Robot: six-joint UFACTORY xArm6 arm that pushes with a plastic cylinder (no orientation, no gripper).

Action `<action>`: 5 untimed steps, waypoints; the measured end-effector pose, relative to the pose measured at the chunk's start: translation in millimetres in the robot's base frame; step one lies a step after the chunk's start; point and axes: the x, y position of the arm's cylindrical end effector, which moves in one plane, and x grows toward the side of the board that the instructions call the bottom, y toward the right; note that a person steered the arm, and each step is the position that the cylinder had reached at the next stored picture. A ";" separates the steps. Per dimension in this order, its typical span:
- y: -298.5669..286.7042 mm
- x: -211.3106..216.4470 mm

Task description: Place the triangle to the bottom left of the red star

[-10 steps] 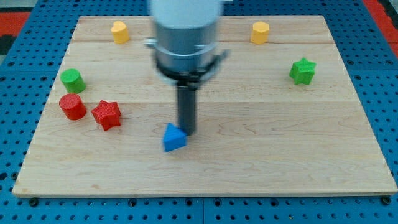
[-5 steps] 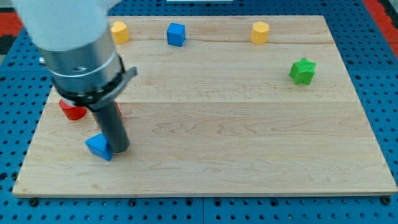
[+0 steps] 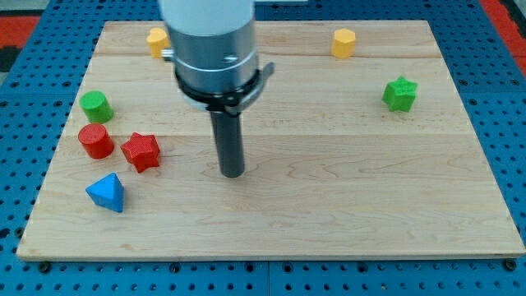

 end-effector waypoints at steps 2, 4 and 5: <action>-5.1 17.8; 23.5 17.8; 17.8 17.8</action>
